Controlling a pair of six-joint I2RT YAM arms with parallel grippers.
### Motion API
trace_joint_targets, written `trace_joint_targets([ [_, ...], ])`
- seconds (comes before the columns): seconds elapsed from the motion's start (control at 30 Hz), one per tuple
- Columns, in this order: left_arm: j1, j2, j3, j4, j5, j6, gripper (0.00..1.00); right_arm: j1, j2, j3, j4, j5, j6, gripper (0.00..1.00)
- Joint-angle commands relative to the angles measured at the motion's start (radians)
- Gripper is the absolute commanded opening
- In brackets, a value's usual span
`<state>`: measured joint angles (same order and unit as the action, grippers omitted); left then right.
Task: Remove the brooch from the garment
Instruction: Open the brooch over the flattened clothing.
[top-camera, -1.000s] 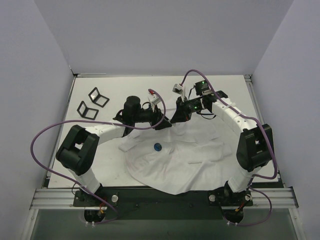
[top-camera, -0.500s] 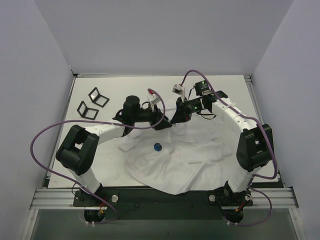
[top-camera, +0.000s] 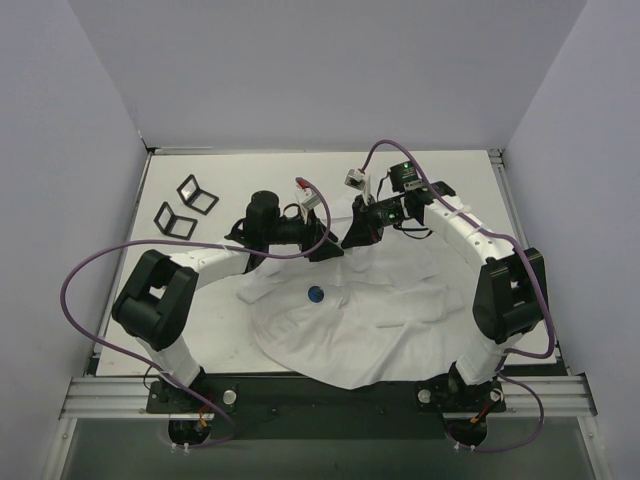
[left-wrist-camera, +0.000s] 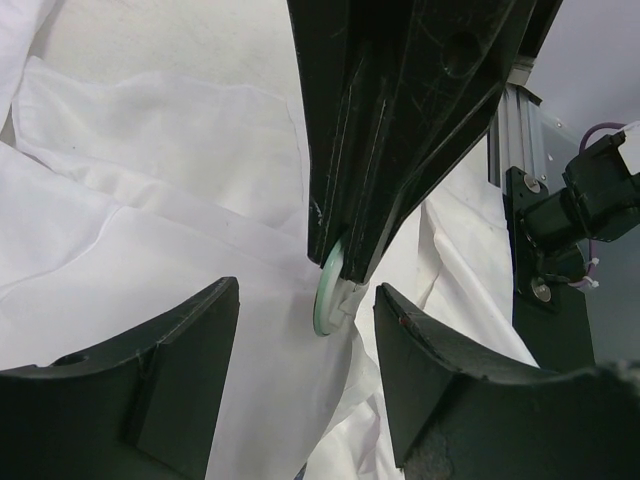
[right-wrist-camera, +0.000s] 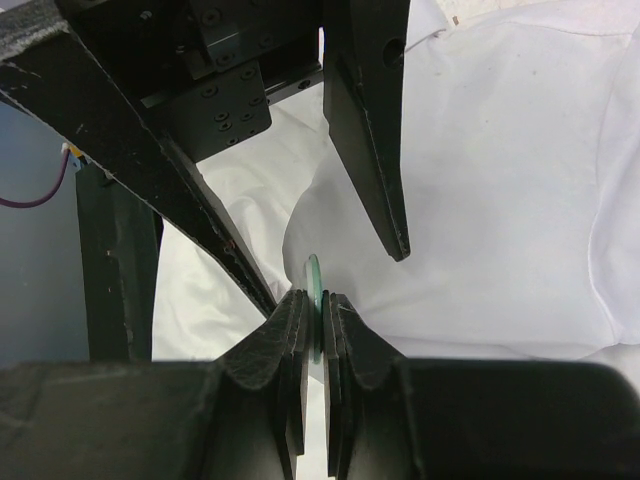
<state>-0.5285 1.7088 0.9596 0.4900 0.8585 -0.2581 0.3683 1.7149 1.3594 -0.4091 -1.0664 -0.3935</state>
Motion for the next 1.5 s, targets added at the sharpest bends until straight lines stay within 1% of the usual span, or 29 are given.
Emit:
trace_joint_targets([
  [0.0,0.001,-0.015,0.005,0.05,0.031,0.002,0.66,0.004,0.002,0.029,-0.011,-0.06,-0.011,0.0],
  [0.43,-0.01,-0.015,0.018,-0.004,-0.001,0.049,0.67,0.003,-0.008,0.027,-0.011,-0.064,-0.011,0.0],
  [0.8,-0.013,-0.005,0.03,-0.031,-0.035,0.065,0.65,0.003,-0.006,0.027,-0.013,-0.067,-0.011,0.0],
  [1.47,-0.013,-0.005,0.027,-0.034,-0.088,0.059,0.55,0.006,-0.005,0.026,-0.016,-0.072,-0.013,0.0],
])
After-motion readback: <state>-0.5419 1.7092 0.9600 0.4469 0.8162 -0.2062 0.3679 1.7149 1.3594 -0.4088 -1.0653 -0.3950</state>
